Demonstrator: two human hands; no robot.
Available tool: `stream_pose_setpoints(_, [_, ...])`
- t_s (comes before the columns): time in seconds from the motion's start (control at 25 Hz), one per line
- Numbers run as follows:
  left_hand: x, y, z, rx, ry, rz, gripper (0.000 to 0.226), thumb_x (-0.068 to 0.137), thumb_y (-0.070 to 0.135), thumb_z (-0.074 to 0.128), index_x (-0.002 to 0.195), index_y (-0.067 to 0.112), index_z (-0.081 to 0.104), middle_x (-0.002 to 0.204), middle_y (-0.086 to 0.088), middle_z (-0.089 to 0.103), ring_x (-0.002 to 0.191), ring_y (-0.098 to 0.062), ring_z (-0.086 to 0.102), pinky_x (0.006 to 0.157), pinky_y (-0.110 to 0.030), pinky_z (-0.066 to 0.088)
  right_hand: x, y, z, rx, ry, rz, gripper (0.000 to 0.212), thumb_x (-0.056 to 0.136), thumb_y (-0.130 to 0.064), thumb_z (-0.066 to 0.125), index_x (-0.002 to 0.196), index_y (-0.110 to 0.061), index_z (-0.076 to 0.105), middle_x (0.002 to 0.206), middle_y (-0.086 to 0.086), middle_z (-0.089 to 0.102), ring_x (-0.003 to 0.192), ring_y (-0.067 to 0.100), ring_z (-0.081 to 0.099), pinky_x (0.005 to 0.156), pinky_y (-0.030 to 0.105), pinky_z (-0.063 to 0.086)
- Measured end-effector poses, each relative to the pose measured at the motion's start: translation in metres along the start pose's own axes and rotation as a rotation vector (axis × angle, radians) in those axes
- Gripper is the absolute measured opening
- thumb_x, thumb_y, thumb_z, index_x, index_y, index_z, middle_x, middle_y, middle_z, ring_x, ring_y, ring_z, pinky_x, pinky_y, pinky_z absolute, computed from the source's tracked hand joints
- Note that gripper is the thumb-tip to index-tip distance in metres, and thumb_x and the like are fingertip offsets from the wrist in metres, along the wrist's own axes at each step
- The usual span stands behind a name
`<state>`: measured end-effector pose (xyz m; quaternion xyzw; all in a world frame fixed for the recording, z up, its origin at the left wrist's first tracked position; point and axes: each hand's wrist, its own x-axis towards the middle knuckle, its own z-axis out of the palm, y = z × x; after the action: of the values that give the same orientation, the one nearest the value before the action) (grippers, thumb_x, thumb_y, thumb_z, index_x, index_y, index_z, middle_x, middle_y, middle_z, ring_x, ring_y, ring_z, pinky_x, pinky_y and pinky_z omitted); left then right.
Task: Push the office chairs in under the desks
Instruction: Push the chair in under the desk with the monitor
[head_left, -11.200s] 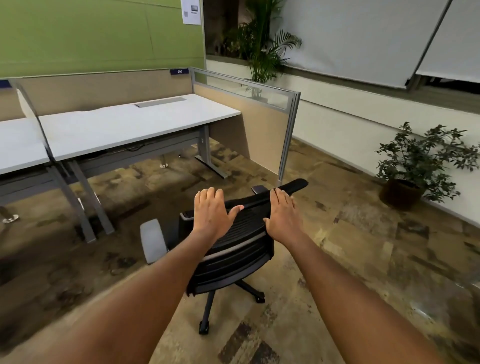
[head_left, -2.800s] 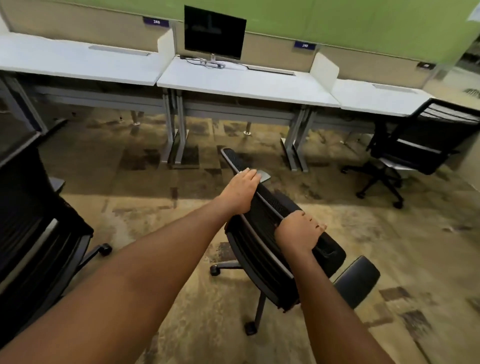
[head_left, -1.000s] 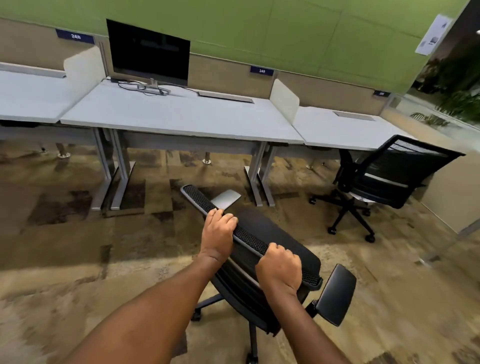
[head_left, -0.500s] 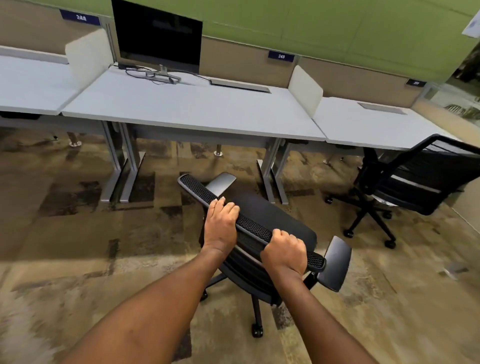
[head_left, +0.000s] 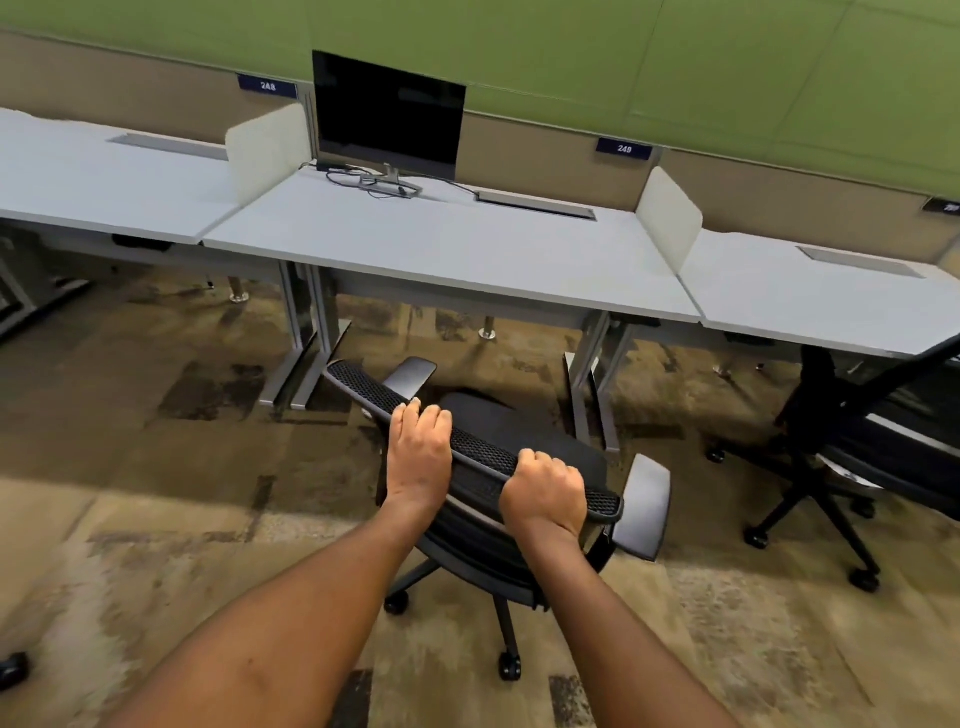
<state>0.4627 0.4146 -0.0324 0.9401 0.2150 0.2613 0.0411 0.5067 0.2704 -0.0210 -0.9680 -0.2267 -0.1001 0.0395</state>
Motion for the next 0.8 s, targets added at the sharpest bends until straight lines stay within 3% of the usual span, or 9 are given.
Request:
stream_pose_setpoints(0.28, [0.043,0.015,0.012,0.05,-0.036,-0.015,0.015,0.083,-0.003,0.055,0.09,0.008,0.062,0.09,-0.013,0.065,0.098,-0.035,0.056,0.097,-0.048,0.042,0.061,0.022,0.0,0.03,0.016,-0.106,0.024,0.088,-0.015,0.038,0.097,-0.015,0.061,0.101,0.006,0.067,0.093,0.029,0.061,0.078,0.036,0.039])
stream_pose_setpoints(0.44, [0.059,0.007,0.031,-0.067,0.064,0.026,0.019,0.078,-0.003,0.064,0.09,0.01,0.061,0.087,-0.009,0.063,0.094,-0.035,0.058,0.091,-0.047,0.041,0.088,0.029,0.004,0.024,0.037,-0.163,0.02,0.087,-0.018,0.042,0.092,-0.017,0.061,0.095,0.004,0.067,0.087,0.027,0.061,0.072,0.035,0.038])
stream_pose_setpoints(0.52, [0.068,0.0,0.042,-0.137,0.118,0.095,0.022,0.074,0.015,0.076,0.089,0.012,0.06,0.087,-0.006,0.062,0.092,-0.033,0.059,0.088,-0.042,0.035,0.103,0.032,0.007,0.014,0.057,-0.177,0.018,0.086,-0.018,0.044,0.089,-0.018,0.061,0.09,0.003,0.067,0.083,0.026,0.061,0.068,0.034,0.034])
stream_pose_setpoints(0.56, [0.073,-0.002,0.047,-0.155,0.117,0.117,0.034,0.073,0.037,0.078,0.088,0.013,0.059,0.087,-0.004,0.061,0.092,-0.03,0.057,0.086,-0.04,0.032,0.11,0.033,0.008,0.014,0.064,-0.179,0.017,0.085,-0.018,0.044,0.088,-0.018,0.061,0.088,0.002,0.067,0.081,0.026,0.06,0.066,0.034,0.032])
stream_pose_setpoints(0.64, [0.086,-0.004,0.056,-0.136,0.101,0.139,0.068,0.069,0.079,0.056,0.087,0.013,0.059,0.088,-0.003,0.06,0.092,-0.027,0.054,0.084,-0.04,0.03,0.126,0.036,0.011,0.023,0.074,-0.181,0.017,0.084,-0.016,0.044,0.086,-0.017,0.062,0.085,0.002,0.067,0.078,0.026,0.06,0.065,0.034,0.031])
stream_pose_setpoints(0.72, [0.099,-0.003,0.061,-0.142,0.106,0.133,0.084,0.066,0.09,0.035,0.086,0.013,0.06,0.089,-0.003,0.061,0.091,-0.027,0.054,0.083,-0.04,0.03,0.143,0.037,0.015,0.034,0.079,-0.177,0.016,0.083,-0.015,0.045,0.083,-0.017,0.061,0.082,0.003,0.066,0.076,0.026,0.059,0.065,0.034,0.032])
stream_pose_setpoints(0.8, [0.115,-0.005,0.068,-0.171,0.093,0.11,0.084,0.07,0.089,0.03,0.086,0.013,0.061,0.09,-0.004,0.061,0.091,-0.028,0.054,0.082,-0.04,0.029,0.163,0.034,0.019,0.048,0.065,-0.161,0.013,0.082,-0.015,0.046,0.081,-0.017,0.058,0.081,0.002,0.064,0.076,0.026,0.059,0.066,0.034,0.032])
